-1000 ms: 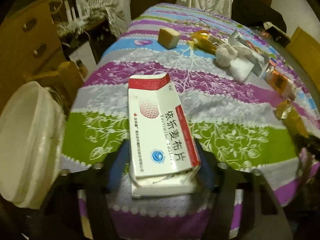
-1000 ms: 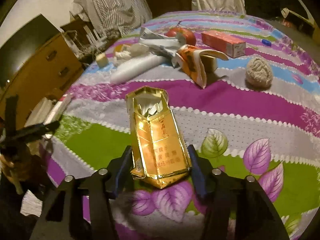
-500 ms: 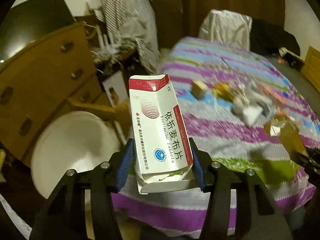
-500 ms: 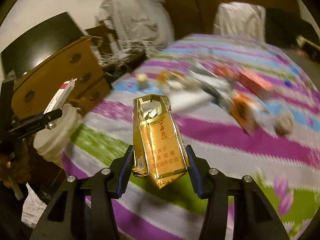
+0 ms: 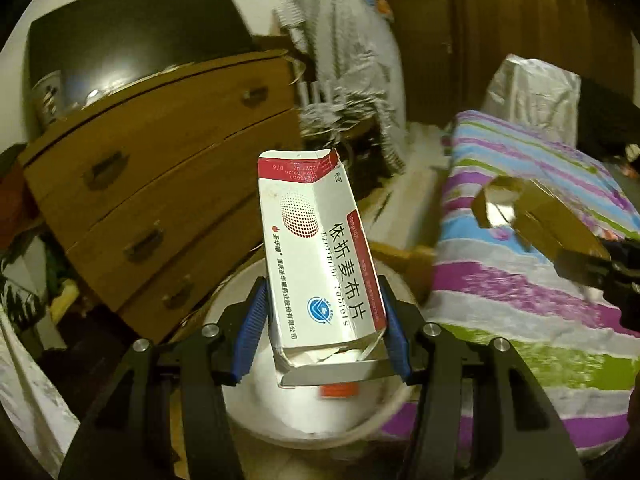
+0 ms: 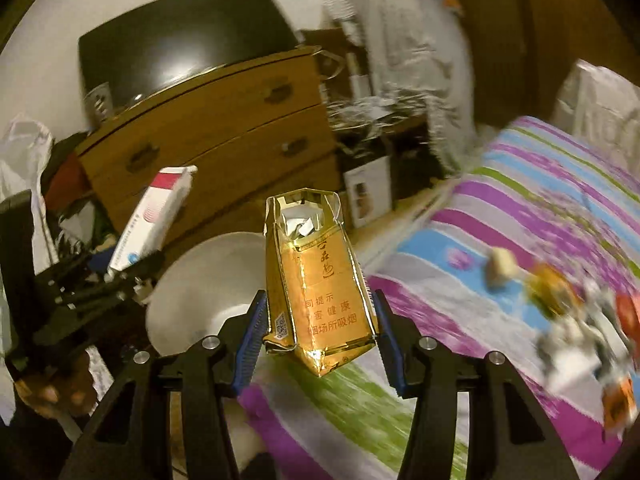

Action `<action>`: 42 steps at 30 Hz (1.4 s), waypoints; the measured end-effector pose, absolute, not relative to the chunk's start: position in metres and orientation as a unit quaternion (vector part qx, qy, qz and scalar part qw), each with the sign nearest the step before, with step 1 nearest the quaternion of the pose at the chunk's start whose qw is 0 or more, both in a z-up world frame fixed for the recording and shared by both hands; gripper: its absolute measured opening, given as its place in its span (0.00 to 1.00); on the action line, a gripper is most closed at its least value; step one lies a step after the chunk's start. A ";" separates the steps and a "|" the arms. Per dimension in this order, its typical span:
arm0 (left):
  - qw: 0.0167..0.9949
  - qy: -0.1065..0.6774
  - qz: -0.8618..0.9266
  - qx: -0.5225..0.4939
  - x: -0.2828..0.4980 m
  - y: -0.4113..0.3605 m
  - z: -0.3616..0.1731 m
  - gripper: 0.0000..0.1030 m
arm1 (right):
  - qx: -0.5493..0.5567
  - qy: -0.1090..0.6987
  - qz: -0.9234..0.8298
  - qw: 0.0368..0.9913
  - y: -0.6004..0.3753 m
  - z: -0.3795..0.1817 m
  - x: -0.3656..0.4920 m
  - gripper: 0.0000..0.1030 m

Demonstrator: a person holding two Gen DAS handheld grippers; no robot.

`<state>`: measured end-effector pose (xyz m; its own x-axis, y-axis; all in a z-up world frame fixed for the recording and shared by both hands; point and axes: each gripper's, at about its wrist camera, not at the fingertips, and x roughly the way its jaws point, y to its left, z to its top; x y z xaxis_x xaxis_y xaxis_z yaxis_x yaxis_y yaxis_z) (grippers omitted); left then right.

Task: Collect trash
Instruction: 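Carry both items over the white bucket and open both tools to drop them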

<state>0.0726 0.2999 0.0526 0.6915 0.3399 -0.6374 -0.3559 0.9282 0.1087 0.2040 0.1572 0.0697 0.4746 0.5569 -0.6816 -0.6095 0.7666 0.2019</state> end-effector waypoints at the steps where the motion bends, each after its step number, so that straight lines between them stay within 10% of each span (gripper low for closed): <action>1: 0.917 0.349 0.195 -0.015 0.072 0.311 0.050 0.49 | -0.041 0.386 0.342 0.856 0.170 0.071 0.206 0.52; 30: 0.889 0.409 0.200 -0.042 0.087 0.386 -0.008 0.56 | -0.092 0.444 0.378 0.807 0.325 0.023 0.232 0.41; 34: 0.888 0.417 0.191 -0.036 0.090 0.384 -0.011 0.56 | -0.080 0.437 0.384 0.810 0.326 0.028 0.236 0.61; 42: 0.882 0.427 0.195 -0.041 0.092 0.387 -0.015 0.71 | -0.089 0.419 0.376 0.822 0.318 0.035 0.235 0.62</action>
